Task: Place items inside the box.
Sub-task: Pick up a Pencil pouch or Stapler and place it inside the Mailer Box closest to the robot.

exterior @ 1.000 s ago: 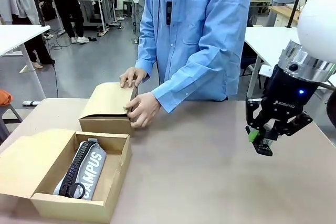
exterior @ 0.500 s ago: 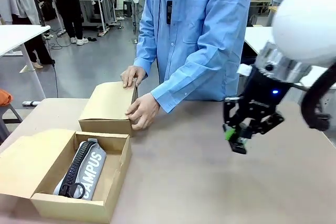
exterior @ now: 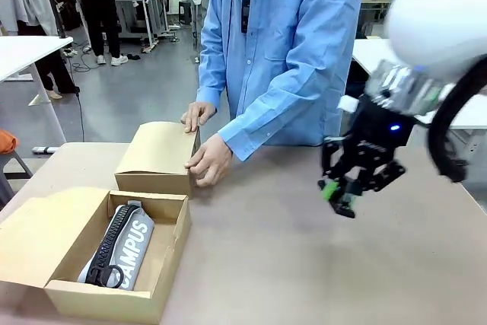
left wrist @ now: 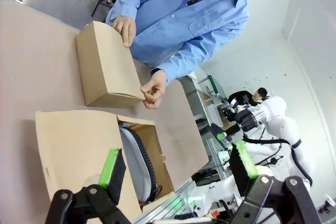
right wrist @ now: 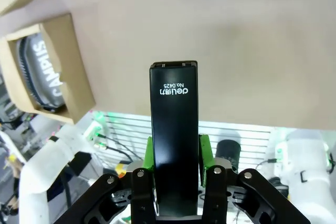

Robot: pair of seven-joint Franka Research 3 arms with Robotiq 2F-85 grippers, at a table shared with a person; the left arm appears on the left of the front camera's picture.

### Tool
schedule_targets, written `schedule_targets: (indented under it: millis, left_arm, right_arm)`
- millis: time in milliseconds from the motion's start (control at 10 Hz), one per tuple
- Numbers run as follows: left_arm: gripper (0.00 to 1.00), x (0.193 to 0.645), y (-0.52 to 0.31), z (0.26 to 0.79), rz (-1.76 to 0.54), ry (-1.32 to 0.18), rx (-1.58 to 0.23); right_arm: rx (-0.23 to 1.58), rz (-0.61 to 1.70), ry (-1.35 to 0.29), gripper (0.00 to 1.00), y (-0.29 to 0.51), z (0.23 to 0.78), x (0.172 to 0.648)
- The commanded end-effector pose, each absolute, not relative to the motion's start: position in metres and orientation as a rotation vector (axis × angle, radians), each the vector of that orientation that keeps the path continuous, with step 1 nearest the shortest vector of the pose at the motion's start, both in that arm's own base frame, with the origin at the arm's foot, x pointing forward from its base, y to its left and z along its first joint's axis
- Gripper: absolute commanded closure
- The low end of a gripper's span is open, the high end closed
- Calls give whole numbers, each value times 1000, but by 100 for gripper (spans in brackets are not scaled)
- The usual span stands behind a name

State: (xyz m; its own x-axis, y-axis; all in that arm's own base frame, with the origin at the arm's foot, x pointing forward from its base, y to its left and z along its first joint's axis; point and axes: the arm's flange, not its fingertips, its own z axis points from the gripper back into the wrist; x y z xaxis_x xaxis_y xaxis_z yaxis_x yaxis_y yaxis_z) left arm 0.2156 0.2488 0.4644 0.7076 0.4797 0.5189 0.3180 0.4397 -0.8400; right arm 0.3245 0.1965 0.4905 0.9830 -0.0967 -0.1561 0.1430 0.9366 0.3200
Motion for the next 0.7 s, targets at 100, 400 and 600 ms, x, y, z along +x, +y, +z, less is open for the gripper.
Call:
schedule_targets:
  millis: [100,400,600]
  left_arm:
    - [0,215,248,465,105,-848,-1159]
    - [0,215,248,465,105,-848,-1159]
    - [0,215,248,465,105,-848,-1159]
  right_arm:
    - [376,-216,114,63,145,505,295]
    - [375,-194,82,63,155,503,297]
    - [387,-166,24,63,188,508,292]
